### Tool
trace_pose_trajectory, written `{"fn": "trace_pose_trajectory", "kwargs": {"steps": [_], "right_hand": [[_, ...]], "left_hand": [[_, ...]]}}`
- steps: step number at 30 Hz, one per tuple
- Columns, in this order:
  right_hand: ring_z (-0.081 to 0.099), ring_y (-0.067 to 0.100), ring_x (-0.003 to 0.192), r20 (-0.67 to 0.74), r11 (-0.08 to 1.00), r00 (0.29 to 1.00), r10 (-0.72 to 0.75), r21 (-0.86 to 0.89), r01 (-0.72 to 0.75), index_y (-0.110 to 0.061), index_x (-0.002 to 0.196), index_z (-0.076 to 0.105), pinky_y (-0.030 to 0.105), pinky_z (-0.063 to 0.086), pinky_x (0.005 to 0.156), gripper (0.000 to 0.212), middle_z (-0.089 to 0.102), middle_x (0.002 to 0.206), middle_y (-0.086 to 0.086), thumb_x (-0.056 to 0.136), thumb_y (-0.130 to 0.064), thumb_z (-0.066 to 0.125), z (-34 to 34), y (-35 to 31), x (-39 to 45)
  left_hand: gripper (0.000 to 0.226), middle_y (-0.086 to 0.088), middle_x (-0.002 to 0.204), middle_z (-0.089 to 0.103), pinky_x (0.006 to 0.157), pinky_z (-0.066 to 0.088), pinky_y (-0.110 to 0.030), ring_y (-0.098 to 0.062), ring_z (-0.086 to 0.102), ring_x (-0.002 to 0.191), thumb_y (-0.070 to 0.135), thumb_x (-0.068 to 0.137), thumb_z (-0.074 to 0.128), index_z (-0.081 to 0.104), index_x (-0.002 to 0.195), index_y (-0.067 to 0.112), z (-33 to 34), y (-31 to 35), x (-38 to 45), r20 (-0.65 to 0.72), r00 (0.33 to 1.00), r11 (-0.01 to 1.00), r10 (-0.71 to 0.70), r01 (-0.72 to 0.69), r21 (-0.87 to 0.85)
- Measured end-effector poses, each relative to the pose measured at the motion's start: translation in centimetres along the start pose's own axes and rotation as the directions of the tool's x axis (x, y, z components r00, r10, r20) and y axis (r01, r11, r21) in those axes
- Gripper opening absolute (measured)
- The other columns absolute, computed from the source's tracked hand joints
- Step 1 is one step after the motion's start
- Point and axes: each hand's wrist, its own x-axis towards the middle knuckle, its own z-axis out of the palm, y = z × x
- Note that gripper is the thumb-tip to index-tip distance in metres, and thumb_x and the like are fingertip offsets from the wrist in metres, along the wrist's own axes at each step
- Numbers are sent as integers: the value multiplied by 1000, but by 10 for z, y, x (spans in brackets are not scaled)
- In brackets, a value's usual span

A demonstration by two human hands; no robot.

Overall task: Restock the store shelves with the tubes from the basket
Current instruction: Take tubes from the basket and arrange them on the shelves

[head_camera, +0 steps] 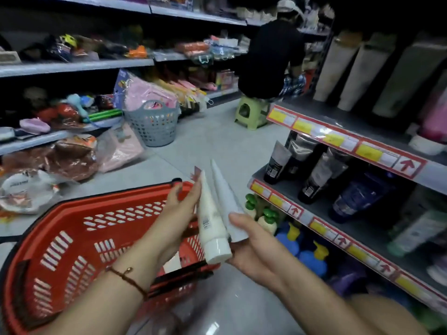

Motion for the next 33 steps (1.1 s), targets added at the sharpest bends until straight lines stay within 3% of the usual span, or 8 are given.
{"fn": "trace_pose_trajectory", "kwargs": {"steps": [4,10,15,18,20,23,29,33], "right_hand": [[68,28,107,-223,950,944,-242,-252,184,-14,118,64,46,55,91,42,71,115,12,78,-20,76,-20,-5,-16],[69,21,103,-272,962,924,-269,-42,268,-1,131,53,37,59,77,69,70,117,13,71,-30,70,-30,-52,-41],[68,23,86,-349,907,841,-413,-76,414,-4,108,58,30,56,68,26,70,97,18,86,-14,68,-47,-76,-59],[64,16,74,-374,874,792,-483,-160,458,-8,105,60,27,52,64,19,69,80,6,88,-13,66,-52,-87,-70],[64,13,70,-381,862,773,-506,-187,472,-9,107,59,25,51,61,21,69,77,4,89,-14,67,-58,-93,-74],[64,12,65,-412,852,747,-522,-215,477,-8,110,59,23,50,55,24,68,74,5,88,-13,68,-63,-102,-76],[63,18,63,-455,832,699,-551,-231,504,-5,110,59,32,47,58,44,66,81,13,73,-12,82,-66,-121,-77],[59,21,63,-463,827,694,-551,-196,527,-5,108,58,25,50,46,25,63,85,18,86,-7,70,-71,-140,-76]], "left_hand": [[58,-27,122,66,104,47,-52,-40,62,118,55,95,50,66,121,6,56,-5,-14,304,921,906,-242,327,-267],[29,-21,90,61,74,55,-45,-33,62,76,33,90,52,52,103,6,85,4,-1,354,895,708,-272,435,-557],[47,-21,104,56,96,47,-51,-34,58,95,8,70,51,48,117,3,96,10,-3,454,868,700,-202,452,-553],[39,-25,101,64,89,54,-53,-40,67,98,8,73,61,52,111,3,111,32,-11,475,873,790,-110,367,-491],[47,-24,110,65,82,58,-55,-43,65,111,19,86,60,51,127,0,127,55,-15,422,905,869,-45,244,-431],[70,-9,115,69,69,62,-44,-30,72,100,26,79,69,43,143,19,162,93,-10,315,930,965,190,-117,-235],[37,-6,110,70,82,60,-44,-21,72,96,19,82,79,56,109,23,254,146,55,217,884,907,415,-420,-26],[72,0,119,61,75,56,-34,-19,62,100,26,75,85,42,132,20,295,150,118,164,823,779,544,-568,265]]}}
